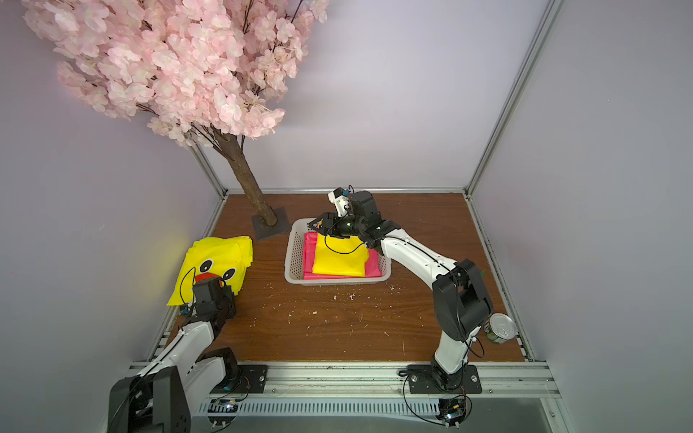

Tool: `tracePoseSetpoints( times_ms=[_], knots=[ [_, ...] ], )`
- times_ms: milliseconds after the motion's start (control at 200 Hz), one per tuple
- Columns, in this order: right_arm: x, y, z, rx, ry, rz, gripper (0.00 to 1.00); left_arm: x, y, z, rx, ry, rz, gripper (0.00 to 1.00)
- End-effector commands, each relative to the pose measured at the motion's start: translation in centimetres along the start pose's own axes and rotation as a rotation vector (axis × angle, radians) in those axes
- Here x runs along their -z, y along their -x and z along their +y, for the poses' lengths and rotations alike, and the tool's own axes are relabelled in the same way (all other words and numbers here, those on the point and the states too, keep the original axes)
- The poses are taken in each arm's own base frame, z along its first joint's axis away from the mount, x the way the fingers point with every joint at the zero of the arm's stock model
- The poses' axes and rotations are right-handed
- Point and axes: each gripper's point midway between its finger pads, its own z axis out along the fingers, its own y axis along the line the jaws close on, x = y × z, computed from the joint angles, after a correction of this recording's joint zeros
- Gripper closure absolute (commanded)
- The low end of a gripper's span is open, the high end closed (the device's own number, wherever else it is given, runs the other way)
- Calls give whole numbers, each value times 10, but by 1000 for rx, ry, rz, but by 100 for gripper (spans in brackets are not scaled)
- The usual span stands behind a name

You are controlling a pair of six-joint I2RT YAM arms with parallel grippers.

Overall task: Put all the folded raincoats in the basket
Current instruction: Pick up the raincoat from the center of the board.

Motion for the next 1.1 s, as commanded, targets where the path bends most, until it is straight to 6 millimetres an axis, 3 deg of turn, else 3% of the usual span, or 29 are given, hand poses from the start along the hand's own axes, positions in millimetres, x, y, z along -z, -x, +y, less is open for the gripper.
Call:
tracePoseSetpoints(
  times_ms=[0, 335, 796, 896, 1096],
  knots=[
    [7, 8, 25, 31, 83, -20, 45, 4, 4, -3, -2, -17, -12, 99],
    [-27, -31, 36, -12, 109, 79, 40, 32, -9, -42, -65, -115, 88, 99],
    [-73, -115, 63, -152, 117, 156, 32, 66, -28, -61, -40, -210, 222, 99],
    [-83, -134, 66, -179, 107, 167, 22, 74, -30, -64, -35, -221, 242, 99],
    [-105, -154, 73, -257, 120, 158, 21, 84, -38, -62, -31, -238, 292, 99]
  ],
)
